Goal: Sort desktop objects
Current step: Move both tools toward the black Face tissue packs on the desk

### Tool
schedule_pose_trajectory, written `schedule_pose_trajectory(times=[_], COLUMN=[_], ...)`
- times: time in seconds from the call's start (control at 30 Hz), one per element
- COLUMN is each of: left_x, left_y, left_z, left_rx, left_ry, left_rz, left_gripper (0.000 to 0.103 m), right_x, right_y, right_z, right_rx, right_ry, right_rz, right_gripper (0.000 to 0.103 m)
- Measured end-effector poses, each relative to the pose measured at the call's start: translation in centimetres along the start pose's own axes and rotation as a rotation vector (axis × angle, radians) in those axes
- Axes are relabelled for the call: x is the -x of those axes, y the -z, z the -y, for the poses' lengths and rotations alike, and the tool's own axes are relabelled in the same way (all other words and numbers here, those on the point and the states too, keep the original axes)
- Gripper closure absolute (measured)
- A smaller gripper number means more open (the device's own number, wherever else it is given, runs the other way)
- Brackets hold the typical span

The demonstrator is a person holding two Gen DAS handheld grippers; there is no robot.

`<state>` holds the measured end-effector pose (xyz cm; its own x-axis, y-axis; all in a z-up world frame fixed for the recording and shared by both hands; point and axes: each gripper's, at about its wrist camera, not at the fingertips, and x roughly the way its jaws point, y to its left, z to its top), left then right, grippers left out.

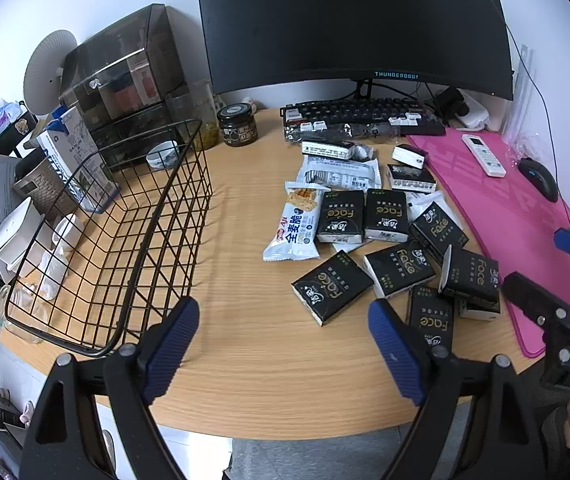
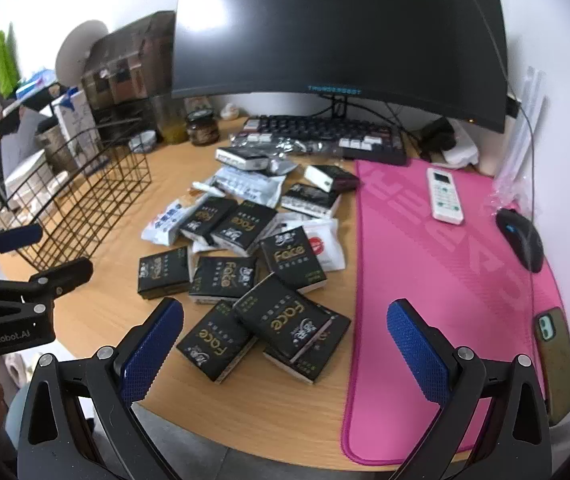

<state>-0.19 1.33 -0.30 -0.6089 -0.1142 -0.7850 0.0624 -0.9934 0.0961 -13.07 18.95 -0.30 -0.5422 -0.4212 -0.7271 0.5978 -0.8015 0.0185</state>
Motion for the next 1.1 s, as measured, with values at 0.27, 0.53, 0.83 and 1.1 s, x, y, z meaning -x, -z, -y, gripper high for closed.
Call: schedule_pose_trajectory(times=[0.27,0.53,0.83,1.1], left_x=[-0.2,-0.2,-1.1,-2.7], left_y=[0.1,0.1,0.2,0.2], left_z=[0.1,0.3,0.3,2.0], left_rx=[0.050,0.095,0.113,0.036], left_ry=[-0.031,-0.045,-0.066,-0.024], left_rz=[-0.010,-0.008,-0.040,-0.100], left_gripper=[0.016,0.016,0.016,0.016], right_x=[-0.5,-0.7,-1.5,-3.0], right_y=[0.0,-0.1,-0.1,0.5], right_z=[0.2,0.5,0.9,2.5], right_rx=[-0.013,-0.016,-0.015,0.045], right_ry=[0.006,0.019,0.030,0.002], right_rz=[-0.015,-0.021,-0.041,-0.092], right_gripper=[0.000,0.000,0.000,0.000])
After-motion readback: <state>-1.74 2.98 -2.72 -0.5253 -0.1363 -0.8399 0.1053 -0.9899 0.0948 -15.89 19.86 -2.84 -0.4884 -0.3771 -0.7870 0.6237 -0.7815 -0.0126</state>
